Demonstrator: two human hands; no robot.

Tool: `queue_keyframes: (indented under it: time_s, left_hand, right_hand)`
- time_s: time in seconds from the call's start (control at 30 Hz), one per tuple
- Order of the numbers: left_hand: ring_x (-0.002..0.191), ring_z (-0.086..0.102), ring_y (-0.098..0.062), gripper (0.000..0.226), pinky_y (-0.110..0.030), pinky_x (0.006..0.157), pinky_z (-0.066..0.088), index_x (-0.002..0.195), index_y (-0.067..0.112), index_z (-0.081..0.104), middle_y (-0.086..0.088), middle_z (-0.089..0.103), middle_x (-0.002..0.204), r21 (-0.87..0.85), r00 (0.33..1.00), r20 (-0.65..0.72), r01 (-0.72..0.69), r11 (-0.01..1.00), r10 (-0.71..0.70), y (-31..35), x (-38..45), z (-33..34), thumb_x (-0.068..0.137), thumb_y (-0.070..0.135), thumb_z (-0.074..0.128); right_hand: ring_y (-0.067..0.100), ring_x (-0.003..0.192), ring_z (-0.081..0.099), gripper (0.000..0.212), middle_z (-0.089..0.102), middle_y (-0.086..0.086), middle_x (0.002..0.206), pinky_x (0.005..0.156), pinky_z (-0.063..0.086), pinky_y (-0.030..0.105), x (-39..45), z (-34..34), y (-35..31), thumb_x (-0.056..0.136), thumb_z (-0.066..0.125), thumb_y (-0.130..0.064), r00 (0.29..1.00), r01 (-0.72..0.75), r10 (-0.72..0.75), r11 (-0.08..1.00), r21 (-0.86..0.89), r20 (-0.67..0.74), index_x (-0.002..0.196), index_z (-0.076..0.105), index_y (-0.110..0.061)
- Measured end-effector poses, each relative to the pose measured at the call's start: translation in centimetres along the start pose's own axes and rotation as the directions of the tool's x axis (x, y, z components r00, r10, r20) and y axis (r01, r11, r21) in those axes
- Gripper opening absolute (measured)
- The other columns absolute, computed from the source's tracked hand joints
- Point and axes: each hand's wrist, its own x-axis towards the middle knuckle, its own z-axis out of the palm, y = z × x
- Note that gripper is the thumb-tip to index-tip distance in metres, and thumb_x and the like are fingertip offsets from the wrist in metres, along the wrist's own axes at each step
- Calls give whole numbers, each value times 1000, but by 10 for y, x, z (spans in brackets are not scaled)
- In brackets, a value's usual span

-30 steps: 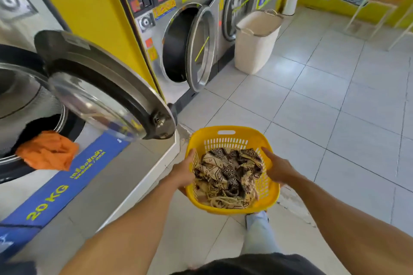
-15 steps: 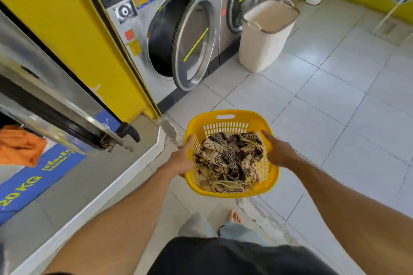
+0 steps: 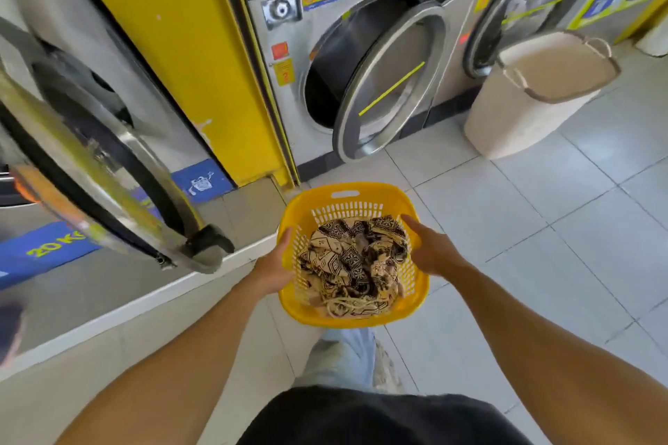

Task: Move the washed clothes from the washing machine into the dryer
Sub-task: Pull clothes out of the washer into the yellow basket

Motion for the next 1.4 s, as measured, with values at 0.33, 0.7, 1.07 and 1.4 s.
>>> queue_keyframes:
  time_s: [0.33, 0.7, 1.07, 1.4]
  left_hand:
    - [93, 64, -30, 101, -38, 71, 56, 148, 52, -7, -16, 51, 140, -192, 985, -59, 151, 970, -165, 13, 49, -27, 86, 4, 56]
    - [110, 60, -36, 91, -39, 85, 51, 153, 45, -2, -19, 47, 145, -408, 872, -222, 324, 854, -437, 20, 123, -24, 92, 7, 55]
    - [105, 61, -36, 91, -32, 76, 48, 151, 51, 0, -19, 53, 138, -663, 693, -206, 420, 619, -691, 65, 138, 22, 90, 11, 54]
    - [67, 58, -24, 96, -36, 65, 56, 141, 65, 1, -2, 45, 98, -778, 620, -46, 469, 417, -783, 34, 165, 85, 82, 5, 49]
  right_hand:
    - [34, 109, 63, 80, 59, 14, 137, 87, 56, 43, 109, -51, -59, 88, 53, -12, 978, 176, -148, 964, -198, 148, 151, 20, -50]
    - [37, 104, 63, 79, 63, 18, 124, 87, 54, 48, 273, -63, -125, 85, 52, -10, 858, 467, -363, 846, -256, 364, 151, 28, -45]
    - [33, 78, 63, 80, 63, 11, 93, 59, 48, 35, 358, -59, -145, 82, 51, -6, 690, 677, -448, 677, -288, 569, 145, 29, -50]
    - [27, 69, 64, 86, 71, 14, 107, 59, 51, 40, 389, 5, -144, 88, 44, -6, 607, 749, -338, 546, -376, 719, 152, 9, -53]
